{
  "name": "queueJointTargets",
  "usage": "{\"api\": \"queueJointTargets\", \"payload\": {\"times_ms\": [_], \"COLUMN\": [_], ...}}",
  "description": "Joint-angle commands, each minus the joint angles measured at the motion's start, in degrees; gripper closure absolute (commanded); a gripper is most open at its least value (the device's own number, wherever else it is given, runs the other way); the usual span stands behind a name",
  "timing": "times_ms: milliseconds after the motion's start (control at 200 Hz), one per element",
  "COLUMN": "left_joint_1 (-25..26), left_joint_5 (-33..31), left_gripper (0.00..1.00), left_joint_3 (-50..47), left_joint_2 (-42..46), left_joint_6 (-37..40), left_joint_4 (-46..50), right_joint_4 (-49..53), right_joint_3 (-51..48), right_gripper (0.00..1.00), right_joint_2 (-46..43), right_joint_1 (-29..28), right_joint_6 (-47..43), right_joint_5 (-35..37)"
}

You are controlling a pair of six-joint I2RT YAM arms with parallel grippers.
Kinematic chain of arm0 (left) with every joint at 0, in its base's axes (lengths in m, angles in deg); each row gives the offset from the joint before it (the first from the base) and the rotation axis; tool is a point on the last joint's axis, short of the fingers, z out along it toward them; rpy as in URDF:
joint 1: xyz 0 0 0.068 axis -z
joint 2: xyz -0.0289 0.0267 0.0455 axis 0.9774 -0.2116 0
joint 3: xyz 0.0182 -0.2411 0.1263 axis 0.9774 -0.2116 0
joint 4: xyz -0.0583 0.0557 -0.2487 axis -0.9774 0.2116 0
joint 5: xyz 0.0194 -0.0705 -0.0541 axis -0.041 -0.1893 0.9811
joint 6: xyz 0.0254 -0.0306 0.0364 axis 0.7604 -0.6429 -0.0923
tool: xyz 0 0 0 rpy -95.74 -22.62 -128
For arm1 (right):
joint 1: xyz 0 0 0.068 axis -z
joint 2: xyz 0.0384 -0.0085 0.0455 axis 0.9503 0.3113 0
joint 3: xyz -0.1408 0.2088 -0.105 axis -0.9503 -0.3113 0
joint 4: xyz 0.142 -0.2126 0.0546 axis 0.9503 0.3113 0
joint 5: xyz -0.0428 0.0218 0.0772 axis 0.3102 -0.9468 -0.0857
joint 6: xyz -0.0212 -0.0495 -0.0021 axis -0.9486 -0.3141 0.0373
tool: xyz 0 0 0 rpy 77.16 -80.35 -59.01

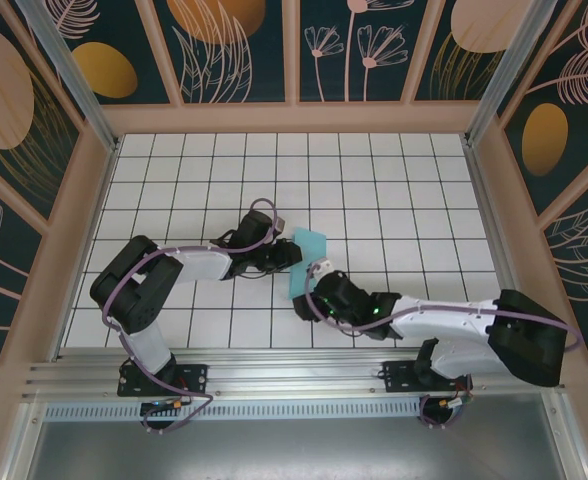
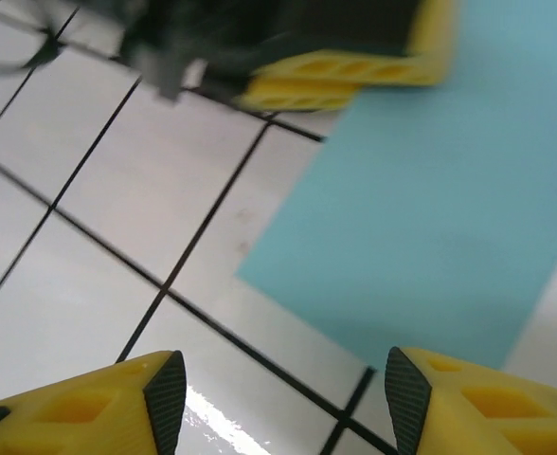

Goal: Fold a paper plane with a square sheet of paper (pick it up from the middle)
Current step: Fold the triangle a second time at the center of the table.

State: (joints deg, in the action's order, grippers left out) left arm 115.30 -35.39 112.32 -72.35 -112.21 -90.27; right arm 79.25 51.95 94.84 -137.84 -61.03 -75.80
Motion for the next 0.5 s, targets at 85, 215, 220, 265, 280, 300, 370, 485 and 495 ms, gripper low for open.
{"api": "queueJointTargets", "payload": {"times_ms": [85,215,220,265,280,300,370,485,495], "left_joint_1": [-0.30,-0.26,-0.30,-0.27,-0.33,-0.26,-0.33,-0.25,-0.30], "left_joint_5": [0.04,0.17,0.15,0.25,0.25,0.37,0.50,0.00,0.03], "left_gripper": [0.75,0.75,0.75,0.75,0.75,0.75,0.75,0.75,0.75], "left_joint_3": [1.09,0.99,0.99,0.90,0.94,1.00,1.06,1.16,1.16], "left_joint_2": [0.84,0.77,0.79,0.70,0.65,0.65,0.82,1.17,1.19], "left_joint_6": [-0.33,-0.62,-0.60,-0.80,-0.77,-0.77,-0.52,-0.04,-0.05], "left_joint_4": [1.93,1.83,1.81,1.68,1.70,1.71,1.88,3.00,2.98], "right_joint_4": [-4.04,-0.29,-0.25,0.29,0.33,0.51,1.44,1.59,1.67], "right_joint_3": [3.96,8.82,9.02,10.21,10.52,10.96,12.27,12.55,12.50], "right_gripper": [0.36,0.36,0.36,0.36,0.36,0.36,0.39,0.46,0.48], "right_joint_2": [7.81,15.35,15.69,17.92,18.53,19.30,21.16,21.35,21.27], "right_joint_1": [-5.26,-6.48,-6.51,-6.71,-6.77,-6.74,-7.14,-7.47,-7.43], "right_joint_6": [-11.77,-12.59,-12.60,-12.69,-12.83,-12.97,-12.28,-11.85,-11.82], "right_joint_5": [9.36,17.95,18.24,20.55,20.77,21.22,24.32,25.35,25.38]}}
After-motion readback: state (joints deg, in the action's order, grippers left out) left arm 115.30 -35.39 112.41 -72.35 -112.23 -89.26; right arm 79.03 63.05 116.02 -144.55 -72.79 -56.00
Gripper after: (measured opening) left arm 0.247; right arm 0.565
